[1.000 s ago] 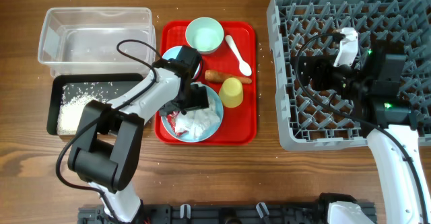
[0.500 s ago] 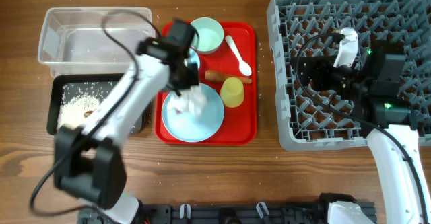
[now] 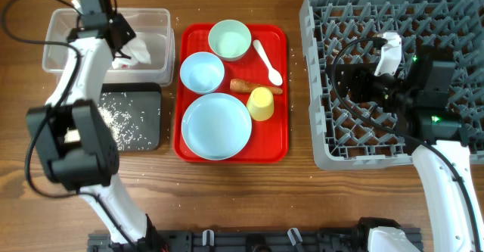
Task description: Sort waste into correct bins and load items into the dishwasher rack
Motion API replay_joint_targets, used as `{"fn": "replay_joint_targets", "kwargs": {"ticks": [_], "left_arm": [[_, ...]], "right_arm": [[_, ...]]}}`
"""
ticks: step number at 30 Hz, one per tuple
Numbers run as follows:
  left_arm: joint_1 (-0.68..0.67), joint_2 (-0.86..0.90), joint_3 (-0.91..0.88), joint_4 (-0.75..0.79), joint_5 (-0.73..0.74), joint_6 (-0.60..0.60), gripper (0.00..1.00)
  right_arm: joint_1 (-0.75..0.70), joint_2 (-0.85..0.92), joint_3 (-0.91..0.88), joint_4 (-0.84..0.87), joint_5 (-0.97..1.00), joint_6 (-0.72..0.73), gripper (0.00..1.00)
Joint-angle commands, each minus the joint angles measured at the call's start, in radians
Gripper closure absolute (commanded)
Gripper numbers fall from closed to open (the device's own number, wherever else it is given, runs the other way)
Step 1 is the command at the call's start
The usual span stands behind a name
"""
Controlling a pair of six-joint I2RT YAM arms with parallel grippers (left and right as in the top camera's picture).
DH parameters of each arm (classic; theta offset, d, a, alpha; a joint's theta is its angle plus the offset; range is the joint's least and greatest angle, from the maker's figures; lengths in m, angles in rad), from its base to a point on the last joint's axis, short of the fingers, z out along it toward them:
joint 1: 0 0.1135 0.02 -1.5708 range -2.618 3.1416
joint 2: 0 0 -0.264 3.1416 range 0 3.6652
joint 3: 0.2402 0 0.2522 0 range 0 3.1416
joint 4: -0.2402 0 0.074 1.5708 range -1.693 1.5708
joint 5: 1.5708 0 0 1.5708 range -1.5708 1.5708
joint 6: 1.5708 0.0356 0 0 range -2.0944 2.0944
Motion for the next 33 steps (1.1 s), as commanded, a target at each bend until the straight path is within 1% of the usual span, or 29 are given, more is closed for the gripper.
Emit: {"fn": "replay_joint_targets", "kwargs": {"ticks": [1, 2, 3, 5, 7, 8, 9, 11, 14, 16, 17, 19, 21, 24, 26, 27, 29, 31, 33], "left_arm": [[0.002, 0.018, 0.002, -0.006, -0.01, 0.005, 0.09], [0.003, 0.003, 0.002, -0.009, -0.01, 0.016, 0.0], [0.003, -0.031, 0.002, -0.018, -0.009, 0.047, 0.0], [0.003, -0.093, 0.003, -0.035, -0.009, 0.057, 0.0], [-0.005, -0.192, 0.003, -0.079, -0.006, 0.058, 0.0], [-0.013, -0.241, 0.003, -0.116, -0.005, 0.058, 0.0], [-0.027, -0.301, 0.003, -0.179, 0.027, 0.085, 0.0], [-0.049, -0.345, 0.003, -0.243, 0.077, 0.11, 0.0], [-0.135, -0.363, 0.002, -0.378, 0.187, 0.14, 0.0], [-0.194, -0.357, 0.001, -0.452, 0.197, 0.14, 0.0], [-0.248, -0.356, 0.001, -0.499, 0.198, 0.161, 0.0], [-0.332, -0.355, -0.002, -0.534, 0.198, 0.181, 0.0], [-0.409, -0.347, -0.028, -0.49, 0.198, 0.232, 0.03], [-0.508, -0.269, -0.053, -0.379, 0.198, 0.233, 0.04], [-0.547, -0.192, -0.053, -0.325, 0.229, 0.157, 0.02], [-0.57, -0.147, -0.053, -0.293, 0.258, 0.157, 0.03], [-0.594, -0.1, -0.053, -0.263, 0.257, 0.14, 0.03], [-0.595, -0.072, -0.053, -0.259, 0.257, 0.107, 0.04], [-0.595, -0.071, -0.053, -0.259, 0.257, 0.106, 0.03]], "right_arm": [[0.002, 0.003, 0.021, -0.003, -0.009, -0.003, 0.16], [0.002, 0.003, 0.021, 0.001, -0.009, -0.003, 0.16], [0.001, 0.003, 0.021, 0.004, -0.009, -0.003, 0.16], [0.001, 0.003, 0.021, 0.004, -0.009, -0.003, 0.16], [0.002, 0.003, 0.021, 0.004, -0.009, -0.003, 0.16], [0.002, 0.003, 0.021, 0.004, -0.009, -0.003, 0.17], [0.002, 0.003, 0.021, 0.005, -0.009, -0.003, 0.16], [0.002, 0.003, 0.021, 0.007, -0.009, -0.003, 0.16], [0.002, 0.003, 0.021, 0.006, -0.009, -0.003, 0.16], [0.002, 0.003, 0.021, 0.006, -0.009, -0.003, 0.16], [0.002, 0.003, 0.021, 0.007, -0.009, -0.003, 0.16], [0.002, 0.003, 0.021, 0.007, -0.009, -0.003, 0.16], [0.002, 0.003, 0.021, 0.006, -0.01, -0.003, 0.16], [0.002, 0.003, 0.021, 0.003, -0.01, -0.002, 0.16], [0.002, 0.003, 0.021, 0.003, -0.009, -0.003, 0.16], [0.002, 0.003, 0.021, 0.003, -0.01, -0.003, 0.16], [0.002, 0.003, 0.021, 0.003, -0.01, -0.003, 0.16], [0.002, 0.003, 0.021, 0.003, -0.01, -0.002, 0.16], [0.002, 0.003, 0.021, 0.004, -0.01, -0.002, 0.16]]}}
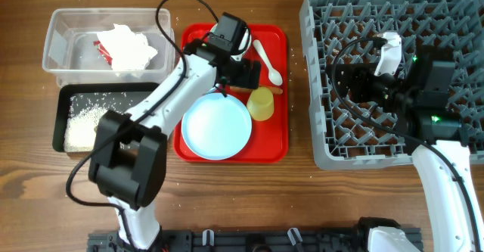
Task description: Sort waste into correct bins and load items into the dishwasher rack
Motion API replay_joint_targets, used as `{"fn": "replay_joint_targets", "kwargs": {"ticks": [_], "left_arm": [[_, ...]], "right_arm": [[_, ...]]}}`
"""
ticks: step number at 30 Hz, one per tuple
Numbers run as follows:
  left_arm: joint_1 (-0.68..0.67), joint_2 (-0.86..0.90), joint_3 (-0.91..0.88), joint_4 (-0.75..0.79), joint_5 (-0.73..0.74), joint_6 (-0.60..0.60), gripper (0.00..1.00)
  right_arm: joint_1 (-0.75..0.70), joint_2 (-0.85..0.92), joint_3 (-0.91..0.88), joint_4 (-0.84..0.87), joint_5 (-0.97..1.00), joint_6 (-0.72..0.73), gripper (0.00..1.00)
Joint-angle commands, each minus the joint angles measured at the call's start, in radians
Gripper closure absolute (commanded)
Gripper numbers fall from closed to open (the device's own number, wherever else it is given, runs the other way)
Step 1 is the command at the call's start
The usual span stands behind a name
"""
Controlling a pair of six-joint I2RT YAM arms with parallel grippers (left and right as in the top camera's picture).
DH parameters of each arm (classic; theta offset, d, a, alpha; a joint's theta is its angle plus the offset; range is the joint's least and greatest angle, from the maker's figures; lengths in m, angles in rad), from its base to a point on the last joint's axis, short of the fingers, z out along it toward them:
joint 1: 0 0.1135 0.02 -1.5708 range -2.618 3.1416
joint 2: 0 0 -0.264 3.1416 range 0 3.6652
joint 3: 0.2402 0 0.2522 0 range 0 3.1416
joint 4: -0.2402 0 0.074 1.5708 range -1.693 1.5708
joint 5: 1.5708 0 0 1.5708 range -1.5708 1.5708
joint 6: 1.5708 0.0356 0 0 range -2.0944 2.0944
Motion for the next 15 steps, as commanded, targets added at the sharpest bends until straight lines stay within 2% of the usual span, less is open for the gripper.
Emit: {"fn": "replay_joint_targets", "kwargs": {"ticks": [1, 5, 6, 7, 9, 12, 14, 15], "left_arm": [[0.002, 0.014, -0.006, 0.005, 0.015, -0.031, 0.03], [0.023, 0.013, 0.005, 0.03, 0.012, 0.033, 0.04], [0.028, 0.013, 0.007, 0.065, 0.012, 0.112, 0.03], [0.03, 0.016, 0.008, 0.142, -0.012, 0.248, 0.03], [0.03, 0.024, 0.008, 0.236, -0.083, 0.314, 0.06], [0.031, 0.025, 0.008, 0.263, -0.083, 0.3, 0.09], [0.064, 0.01, 0.05, 0.183, -0.119, 0.13, 0.02], [0.117, -0.017, 0.11, 0.076, -0.116, 0.043, 0.0]], "right_arm": [[0.002, 0.003, 0.021, 0.002, -0.009, -0.002, 0.16], [0.002, 0.003, 0.021, 0.003, -0.005, -0.003, 0.16], [0.002, 0.003, 0.021, 0.006, -0.005, -0.003, 0.16], [0.002, 0.003, 0.021, 0.017, -0.006, -0.002, 0.17], [0.002, 0.004, 0.021, 0.021, -0.006, 0.0, 0.16], [0.002, 0.004, 0.021, 0.014, -0.006, -0.001, 0.16], [0.016, 0.003, 0.032, 0.054, -0.021, 0.01, 0.2], [0.045, 0.003, 0.06, 0.072, 0.0, 0.027, 0.21]]}}
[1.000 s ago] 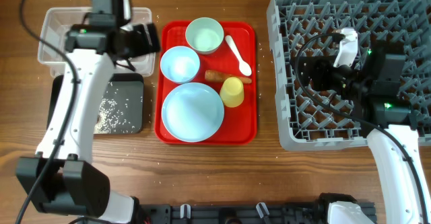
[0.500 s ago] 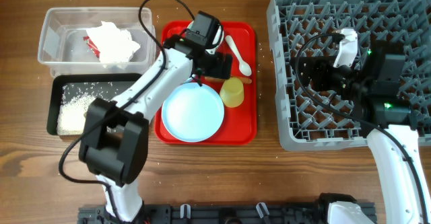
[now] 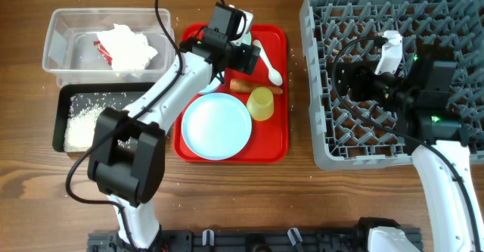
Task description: Sort waste into correct bins and load items into the dishwasher rack
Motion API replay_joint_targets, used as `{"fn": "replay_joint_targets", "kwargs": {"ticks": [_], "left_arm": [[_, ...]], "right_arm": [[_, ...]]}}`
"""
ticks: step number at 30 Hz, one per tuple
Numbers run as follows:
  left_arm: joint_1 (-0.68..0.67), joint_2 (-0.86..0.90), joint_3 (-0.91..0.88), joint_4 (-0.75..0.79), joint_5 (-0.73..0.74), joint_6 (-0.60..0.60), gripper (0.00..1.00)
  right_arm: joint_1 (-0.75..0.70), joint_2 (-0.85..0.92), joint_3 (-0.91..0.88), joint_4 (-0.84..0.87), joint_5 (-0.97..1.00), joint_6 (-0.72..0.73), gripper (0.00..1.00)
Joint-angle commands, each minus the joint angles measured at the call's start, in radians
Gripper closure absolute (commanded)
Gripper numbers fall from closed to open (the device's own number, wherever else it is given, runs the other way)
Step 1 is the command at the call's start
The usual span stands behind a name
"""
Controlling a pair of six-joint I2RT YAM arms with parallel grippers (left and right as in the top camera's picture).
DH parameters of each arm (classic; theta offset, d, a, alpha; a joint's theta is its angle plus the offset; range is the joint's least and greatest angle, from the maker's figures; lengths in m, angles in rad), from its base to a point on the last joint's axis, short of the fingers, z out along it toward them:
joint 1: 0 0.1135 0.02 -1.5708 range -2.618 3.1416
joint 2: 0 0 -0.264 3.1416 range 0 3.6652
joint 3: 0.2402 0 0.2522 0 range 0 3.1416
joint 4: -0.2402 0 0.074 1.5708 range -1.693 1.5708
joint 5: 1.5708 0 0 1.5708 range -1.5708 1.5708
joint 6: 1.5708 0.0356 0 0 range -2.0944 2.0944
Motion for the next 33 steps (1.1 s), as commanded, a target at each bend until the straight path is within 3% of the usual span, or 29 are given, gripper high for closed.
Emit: {"fn": "replay_joint_targets", "kwargs": {"ticks": [1, 4, 6, 7, 9, 13, 15, 19, 23, 24, 27, 32, 33], "left_arm": [[0.132, -0.053, 0.151, -0.204, -0.022, -0.213, 0.0], [0.338, -0.144, 0.272, -0.382, 0.091, -0.229, 0.0], [0.429, -0.181, 0.272, -0.407, 0.151, -0.229, 0.0], [0.491, -0.196, 0.272, -0.427, 0.202, -0.229, 0.0], [0.572, -0.201, 0.272, -0.478, 0.269, -0.229, 0.0], [0.629, -0.2, 0.272, -0.52, 0.267, -0.228, 0.0], [0.629, -0.2, 0.272, -0.523, 0.267, -0.228, 0.0], [0.629, -0.2, 0.272, -0.522, 0.267, -0.228, 0.0], [0.629, -0.2, 0.272, -0.523, 0.268, -0.228, 0.0], [0.629, -0.2, 0.272, -0.523, 0.267, -0.228, 0.0], [0.629, -0.2, 0.272, -0.523, 0.267, -0.228, 0.0], [0.629, -0.2, 0.272, -0.523, 0.268, -0.228, 0.0], [0.629, -0.2, 0.272, -0.522, 0.268, -0.228, 0.0]], "right_arm": [[0.072, 0.003, 0.084, 0.057, 0.039, 0.029, 0.22], [0.236, 0.065, 0.161, 0.247, 0.29, 0.117, 0.2], [0.294, 0.162, 0.201, 0.323, 0.325, 0.138, 0.19], [0.342, 0.297, 0.27, 0.365, 0.325, 0.163, 0.19], [0.398, 0.5, 0.426, 0.322, 0.325, 0.161, 0.19], [0.453, 0.905, 0.88, -0.038, 0.385, 0.151, 0.22], [0.454, 1.006, 0.922, -0.099, 0.385, 0.15, 0.32], [0.457, 1.137, 0.922, -0.088, 0.36, 0.083, 0.33], [0.467, 1.183, 0.92, -0.092, 0.378, 0.023, 0.48], [0.467, 1.187, 0.919, -0.09, 0.378, 0.023, 0.57], [0.467, 1.187, 0.919, -0.078, 0.382, 0.023, 0.66], [0.462, 1.167, 0.919, -0.093, 0.385, 0.019, 0.96], [0.459, 1.136, 0.919, -0.105, 0.385, 0.019, 0.96]]}}
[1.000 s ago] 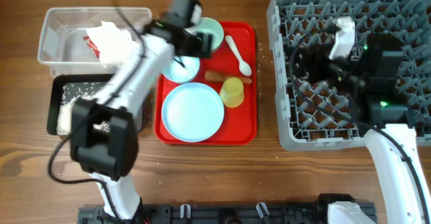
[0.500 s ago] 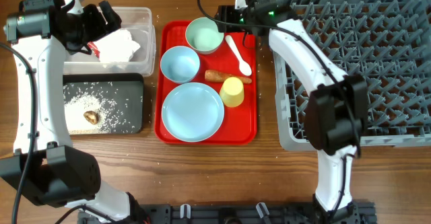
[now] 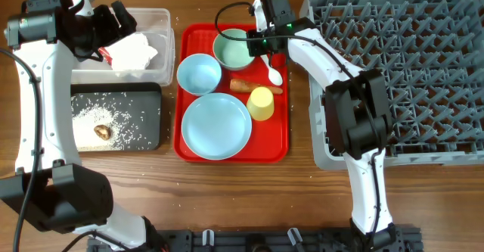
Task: Sort waste into correct bins and load items into the dishwasher rack
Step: 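Grasp the mint bowl with the right gripper, then place the mint bowl upright in the back of the dish rack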
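Observation:
On the red tray sit a green bowl, a small blue bowl, a blue plate, a yellow cup, a carrot and a white spoon. My right gripper hangs at the tray's top right, between the green bowl and the spoon's upper end, which it hides; its jaws are not readable. My left gripper is over the clear bin, beside the crumpled white paper, fingers apart with nothing between them.
The grey dishwasher rack fills the right side, with my right arm stretched over its left edge. A black tray below the clear bin holds scattered rice and a small brown scrap. Bare wood lies in front of both trays.
My left gripper went from the green bowl on the tray to the clear bin at far left. My right gripper left the rack for the tray's top right. The white item in the rack no longer shows.
First my left gripper was at the clear bin and my right sat over the rack by a white item. Then twice my left gripper was on the tray by the bowls, right arm unmoved. Now left is back at the bin, right at the spoon.

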Motion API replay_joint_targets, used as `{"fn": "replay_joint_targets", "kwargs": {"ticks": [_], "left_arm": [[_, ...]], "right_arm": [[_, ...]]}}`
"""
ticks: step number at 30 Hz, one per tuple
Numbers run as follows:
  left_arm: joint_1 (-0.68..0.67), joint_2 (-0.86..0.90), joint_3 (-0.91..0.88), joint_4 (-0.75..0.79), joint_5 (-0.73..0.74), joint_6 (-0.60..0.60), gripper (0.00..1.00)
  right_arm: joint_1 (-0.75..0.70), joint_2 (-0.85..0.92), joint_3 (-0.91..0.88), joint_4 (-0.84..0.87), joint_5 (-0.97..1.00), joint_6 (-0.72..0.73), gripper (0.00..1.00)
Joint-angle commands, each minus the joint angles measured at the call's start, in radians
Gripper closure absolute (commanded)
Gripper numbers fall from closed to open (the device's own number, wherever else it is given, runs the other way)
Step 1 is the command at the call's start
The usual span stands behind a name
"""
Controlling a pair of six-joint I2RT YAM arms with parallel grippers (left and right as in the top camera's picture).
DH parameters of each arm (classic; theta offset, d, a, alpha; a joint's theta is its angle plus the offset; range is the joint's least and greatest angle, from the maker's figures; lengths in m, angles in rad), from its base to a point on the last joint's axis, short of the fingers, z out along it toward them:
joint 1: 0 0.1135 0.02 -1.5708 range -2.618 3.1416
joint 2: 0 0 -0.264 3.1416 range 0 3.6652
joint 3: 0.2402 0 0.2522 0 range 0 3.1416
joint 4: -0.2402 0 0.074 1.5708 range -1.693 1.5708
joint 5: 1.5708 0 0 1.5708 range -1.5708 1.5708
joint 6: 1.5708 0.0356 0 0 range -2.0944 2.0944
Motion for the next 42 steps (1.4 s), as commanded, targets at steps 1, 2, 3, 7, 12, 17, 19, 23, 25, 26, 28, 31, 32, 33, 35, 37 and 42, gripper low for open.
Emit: {"fn": "replay_joint_targets", "kwargs": {"ticks": [1, 2, 3, 7, 12, 17, 19, 23, 25, 26, 28, 31, 32, 33, 35, 37, 42], "left_arm": [[0.007, 0.002, 0.004, 0.0, 0.019, -0.009, 0.0], [0.007, 0.002, 0.004, 0.0, 0.019, -0.009, 0.0], [0.007, 0.002, 0.004, 0.0, 0.019, -0.009, 0.0], [0.007, 0.002, 0.004, 0.0, 0.019, -0.009, 0.0], [0.007, 0.002, 0.004, 0.0, 0.019, -0.009, 0.0], [0.007, 0.002, 0.004, 0.0, 0.019, -0.009, 0.0], [0.007, 0.002, 0.004, 0.0, 0.019, -0.009, 0.0], [0.007, 0.002, 0.004, 0.0, 0.019, -0.009, 0.0], [0.007, 0.002, 0.004, 0.0, 0.019, -0.009, 0.0], [0.007, 0.002, 0.004, 0.0, 0.019, -0.009, 0.0], [0.007, 0.002, 0.004, 0.0, 0.019, -0.009, 0.0], [0.007, 0.002, 0.004, 0.0, 0.019, -0.009, 0.0], [0.007, 0.002, 0.004, 0.0, 0.019, -0.009, 0.0], [0.007, 0.002, 0.004, 0.0, 0.019, -0.009, 0.0], [0.007, 0.002, 0.004, 0.0, 0.019, -0.009, 0.0], [0.007, 0.002, 0.004, 0.0, 0.019, -0.009, 0.0], [0.007, 0.002, 0.004, 0.0, 0.019, -0.009, 0.0]], "right_arm": [[-0.008, -0.076, 0.016, -0.023, 0.013, -0.006, 0.96], [-0.013, -0.118, 0.016, -0.03, 0.021, -0.006, 0.96], [-0.019, -0.174, 0.016, -0.042, 0.056, -0.005, 0.96], [-0.053, -0.392, 0.016, -0.13, 0.395, -0.006, 0.96], [-0.077, -0.42, 0.013, -0.096, 1.278, -0.246, 0.96], [-0.158, -0.343, 0.002, 0.132, 1.336, -0.624, 0.96], [-0.177, -0.32, 0.002, 0.167, 1.331, -0.741, 0.96], [-0.187, -0.235, 0.002, 0.188, 1.26, -0.988, 0.96], [-0.181, -0.194, 0.001, 0.191, 1.259, -1.025, 0.96], [-0.18, -0.176, 0.001, 0.19, 1.259, -0.986, 0.96], [-0.167, -0.154, 0.001, 0.19, 1.258, -0.974, 0.96], [-0.145, -0.129, 0.001, 0.183, 1.255, -0.975, 0.96], [-0.138, -0.121, 0.0, 0.179, 1.255, -0.974, 0.96], [-0.134, -0.116, 0.0, 0.179, 1.255, -0.974, 0.96], [-0.126, -0.112, 0.0, 0.176, 1.254, -0.974, 0.96], [-0.114, -0.112, 0.0, 0.157, 1.244, -0.971, 0.96], [-0.105, -0.112, -0.017, 0.127, 1.244, -0.972, 0.96]]}}
